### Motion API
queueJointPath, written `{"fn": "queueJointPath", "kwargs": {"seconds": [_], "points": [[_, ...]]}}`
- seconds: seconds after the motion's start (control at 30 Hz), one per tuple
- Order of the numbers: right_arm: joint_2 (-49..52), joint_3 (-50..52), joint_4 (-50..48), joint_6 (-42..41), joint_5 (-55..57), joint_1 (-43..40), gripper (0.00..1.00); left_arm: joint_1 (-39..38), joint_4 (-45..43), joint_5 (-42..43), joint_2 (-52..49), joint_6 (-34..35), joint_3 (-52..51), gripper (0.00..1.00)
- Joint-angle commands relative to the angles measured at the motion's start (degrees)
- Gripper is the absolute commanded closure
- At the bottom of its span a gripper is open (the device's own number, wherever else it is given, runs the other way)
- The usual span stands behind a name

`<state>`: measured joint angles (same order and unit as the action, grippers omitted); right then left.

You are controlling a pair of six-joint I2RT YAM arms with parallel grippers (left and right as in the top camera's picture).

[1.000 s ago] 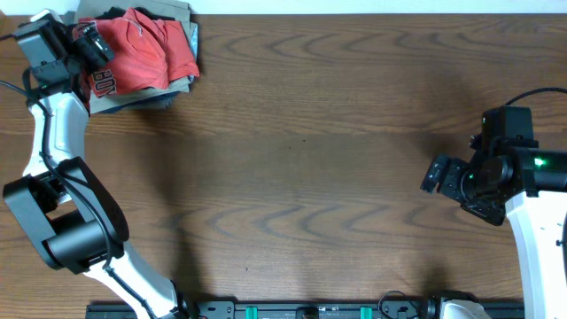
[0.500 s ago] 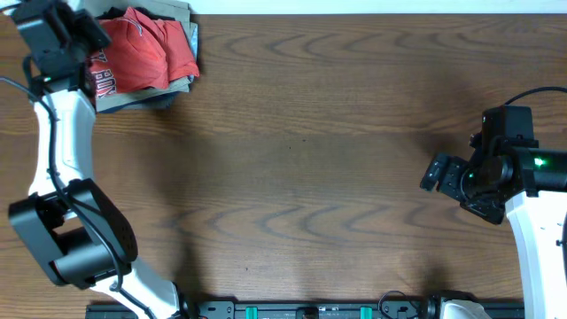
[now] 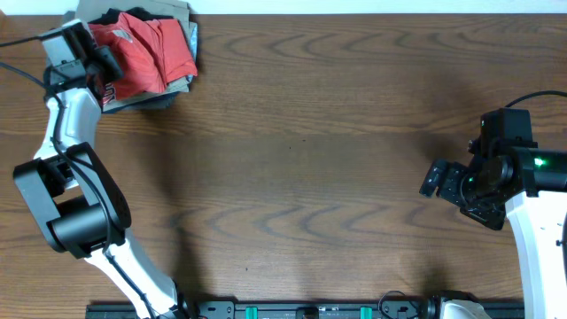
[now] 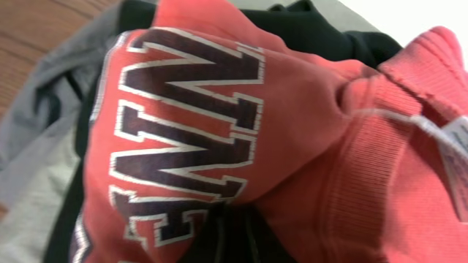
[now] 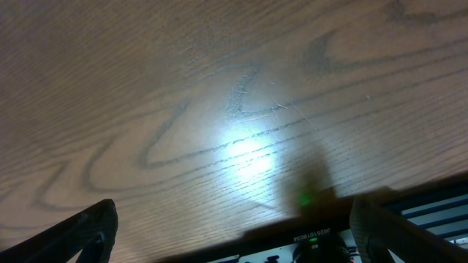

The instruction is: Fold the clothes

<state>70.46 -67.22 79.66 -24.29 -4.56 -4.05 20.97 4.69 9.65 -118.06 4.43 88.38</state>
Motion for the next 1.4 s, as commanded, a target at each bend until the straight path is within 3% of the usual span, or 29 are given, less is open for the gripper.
{"fn": "queueJointPath", "kwargs": {"seconds": [0.0,0.13,0.17,0.3,0.37,0.47,0.6,0.83,1.03,1.2,1.37], "points": [[0.1,-0.5,0.0,0.0,-0.4,-0.4,0.01,0.4,0.2,-0.9,1.8,-0.8,0.7,0.90],[0.1,-0.5,0.1,0.0,-0.4,-0.4,0.01,-0.1,-0.5,0.9,6.0,-0.8,0.7,0.83],[0.1,-0.5,0.1,0.0,-0.4,-0.4,0.01,-0.3,-0.6,1.0,7.3,-0.8,0.7,0.76],[0.1,-0.5,0.0,0.0,-0.4,-0.4,0.01,-1.2,-0.4,1.1,13.0,-0.7,0.7,0.65],[0.1,-0.5,0.0,0.0,-0.4,-0.4,0.01,-1.7,0.3,1.1,15.8,0.0,0.7,0.45],[0.0,-0.5,-0.1,-0.1,-0.5,-0.4,0.01,-2.2,3.4,2.2,20.2,4.5,0.7,0.25],[-0.3,-0.5,-0.9,0.0,-1.5,-0.4,0.01,-2.2,10.4,10.9,26.4,12.6,0.7,0.01],[-6.1,-0.5,-1.8,0.3,-2.3,-0.4,0.07,-2.2,27.4,24.6,36.5,14.6,0.7,0.02],[-16.6,-0.5,-1.5,1.1,-2.3,-0.4,0.05,-2.1,42.3,23.3,45.1,14.5,0.7,0.02],[-24.4,-0.5,0.1,1.0,-2.3,-0.4,0.05,-2.1,55.4,14.9,52.1,14.5,0.7,0.02],[-30.8,0.0,0.9,1.0,-1.9,-0.4,0.06,-2.2,62.8,13.7,58.2,12.5,-0.2,0.02]]}}
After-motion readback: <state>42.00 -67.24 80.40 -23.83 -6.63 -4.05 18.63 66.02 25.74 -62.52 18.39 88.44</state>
